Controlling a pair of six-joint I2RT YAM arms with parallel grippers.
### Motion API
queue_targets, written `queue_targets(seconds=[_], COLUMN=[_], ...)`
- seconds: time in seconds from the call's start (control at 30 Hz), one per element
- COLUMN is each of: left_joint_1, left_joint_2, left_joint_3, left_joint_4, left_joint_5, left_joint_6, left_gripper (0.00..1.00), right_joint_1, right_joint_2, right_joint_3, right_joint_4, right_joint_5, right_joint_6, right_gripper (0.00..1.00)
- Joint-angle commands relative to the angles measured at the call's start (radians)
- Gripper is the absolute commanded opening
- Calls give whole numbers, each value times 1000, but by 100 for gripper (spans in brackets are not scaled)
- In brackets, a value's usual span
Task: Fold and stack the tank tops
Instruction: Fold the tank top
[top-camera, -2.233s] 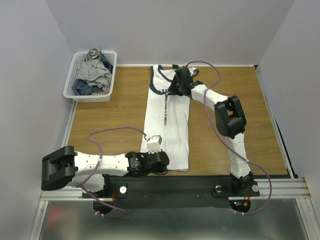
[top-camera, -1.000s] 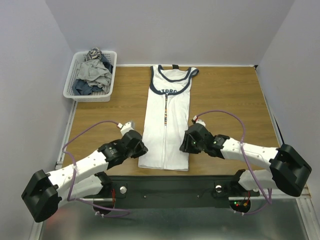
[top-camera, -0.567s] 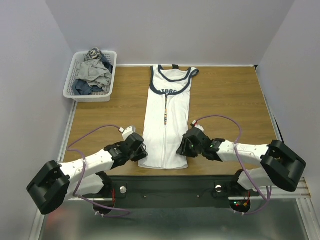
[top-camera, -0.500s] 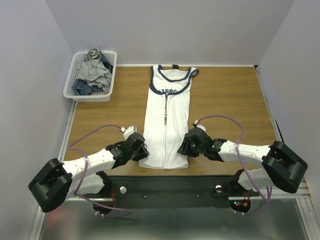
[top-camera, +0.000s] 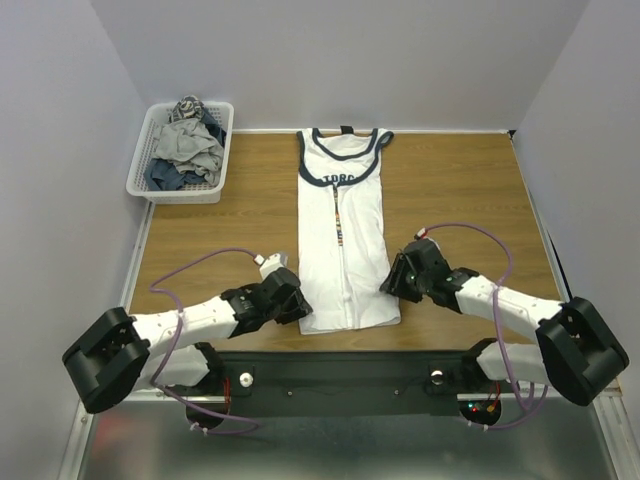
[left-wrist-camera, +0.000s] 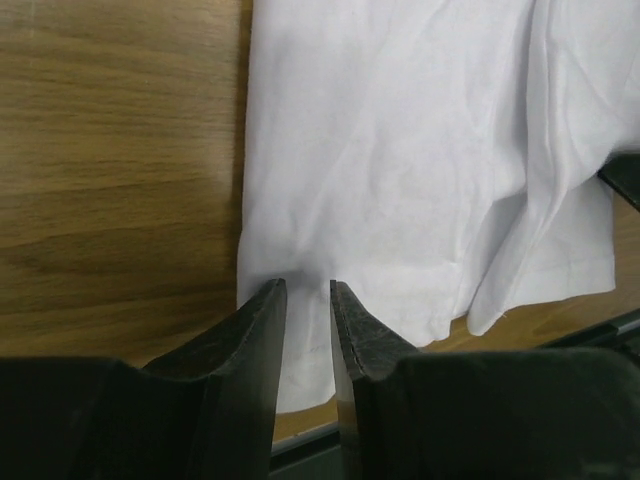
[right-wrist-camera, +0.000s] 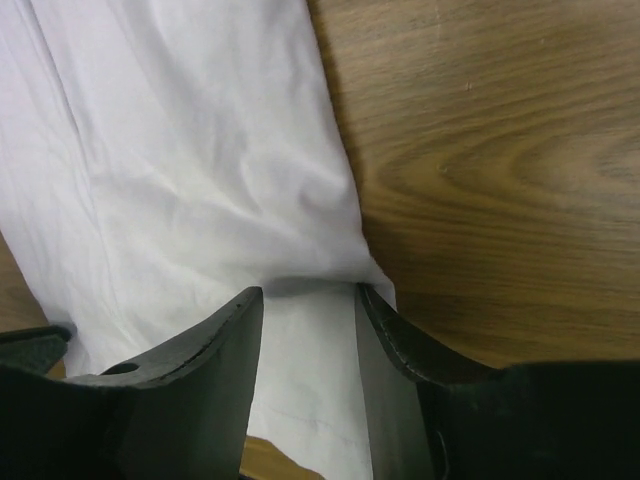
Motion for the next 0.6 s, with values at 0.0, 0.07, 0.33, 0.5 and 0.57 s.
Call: queue_targets(seconds=[0.0, 0.07, 0.33, 0.5, 0.57], left_joint_1=[-5, -5, -5, -10, -14], left_joint_2=[-106, -159, -140, -124, -123], left_joint_3=[16, 29, 32, 15, 12], left_joint_4=[-87, -115, -137, -118, -118], left_joint_5=[-6, -8, 20, 32, 32], left_joint_6=[-10, 1, 26, 24, 26], left_gripper=[41, 45, 44, 43, 43], right_joint_1=[10, 21, 247, 368, 399], right_joint_2=[-98, -162, -163, -85, -92], right_joint_3=[-27, -31, -26, -55, -73], right_joint_4=[-124, -188, -271, -264, -267], right_joint_5=[-40, -40, 33, 90, 95], right_joint_6=[-33, -27, 97, 189, 211], right_gripper=[50, 54, 50, 39, 38])
